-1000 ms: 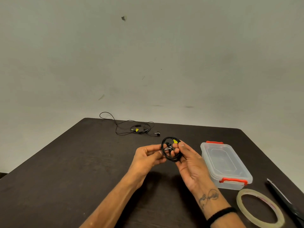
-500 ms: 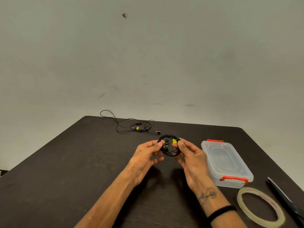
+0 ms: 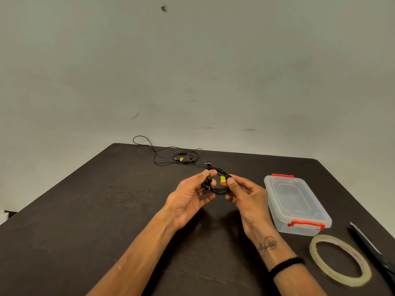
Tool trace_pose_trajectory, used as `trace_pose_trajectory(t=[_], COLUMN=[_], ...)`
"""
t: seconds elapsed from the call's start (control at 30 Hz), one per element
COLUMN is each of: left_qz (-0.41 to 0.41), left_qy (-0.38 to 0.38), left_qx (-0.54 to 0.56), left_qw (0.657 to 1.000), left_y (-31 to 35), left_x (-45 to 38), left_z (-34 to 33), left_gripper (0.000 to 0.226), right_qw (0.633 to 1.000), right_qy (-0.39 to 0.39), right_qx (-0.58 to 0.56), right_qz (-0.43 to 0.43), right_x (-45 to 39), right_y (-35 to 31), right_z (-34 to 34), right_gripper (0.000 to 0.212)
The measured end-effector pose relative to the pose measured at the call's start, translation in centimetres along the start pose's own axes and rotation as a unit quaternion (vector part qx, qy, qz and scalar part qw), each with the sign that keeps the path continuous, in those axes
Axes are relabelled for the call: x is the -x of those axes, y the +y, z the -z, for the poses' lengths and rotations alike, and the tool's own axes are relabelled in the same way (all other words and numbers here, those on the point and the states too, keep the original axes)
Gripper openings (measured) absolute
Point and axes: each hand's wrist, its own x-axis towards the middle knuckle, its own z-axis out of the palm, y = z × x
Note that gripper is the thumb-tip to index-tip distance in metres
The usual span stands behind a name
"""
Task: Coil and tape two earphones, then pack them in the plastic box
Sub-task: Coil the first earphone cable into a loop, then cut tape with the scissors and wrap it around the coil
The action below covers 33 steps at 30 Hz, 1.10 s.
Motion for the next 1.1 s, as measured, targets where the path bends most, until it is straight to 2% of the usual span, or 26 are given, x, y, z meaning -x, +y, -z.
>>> trace_pose_trajectory(t=[0.13,0.2,0.3,0.47,0.57,0.7,0.83,0.97,1.03,1.1], left_qz=[0.047,0.055,0.025,-0.019,-0.055,-0.103,-0.104,-0.043,-0.024,-0.032], left_qy=[-0.020,-0.020,-0.002,0.017,0.061,0.139,0.168,0.162,0.145,0.132], left_qx=[0.011,-0.041,-0.138,-0.184,-0.255,-0.289,-0.417,-0.558,-0.626,-0.676], left_qw=[0.999,0.997,0.990,0.983,0.964,0.942,0.887,0.813,0.766,0.725], left_y=[0.3,0.2,-0.2,-0.2,0.0,2.2,5.4,6.7,6.7,6.4], left_x=[0.2,0.1,-0.3,-0.2,0.7,4.1,8.1,11.6,12.4,12.5], left_z=[-0.3,-0.1,0.4,0.8,1.7,4.7,8.6,10.5,10.8,10.9], left_gripper=[0.024,0.020,0.022,0.009,0.015,0.022,0.027,0.018,0.014,0.018], right_qw=[1.000,1.000,1.000,0.999,1.000,0.992,0.977,0.952,0.932,0.903], right_qy=[0.022,0.026,0.029,0.021,-0.013,-0.106,-0.178,-0.227,-0.245,-0.249], right_qx=[-0.019,-0.014,-0.010,-0.029,-0.002,0.062,0.104,0.181,0.253,0.348], right_qz=[-0.004,0.002,0.005,0.008,0.010,-0.012,-0.054,-0.093,-0.087,-0.043], right_x=[-0.4,-0.4,-0.3,0.0,0.8,3.2,6.8,9.5,10.3,10.6], right_y=[0.2,0.2,0.2,0.2,-0.2,-0.3,0.4,1.2,1.3,1.2], right_z=[0.2,0.2,0.3,0.0,-0.6,-2.4,-5.1,-6.7,-7.0,-7.1], right_gripper=[0.018,0.018,0.017,0.014,0.010,0.009,0.014,0.020,0.026,0.028])
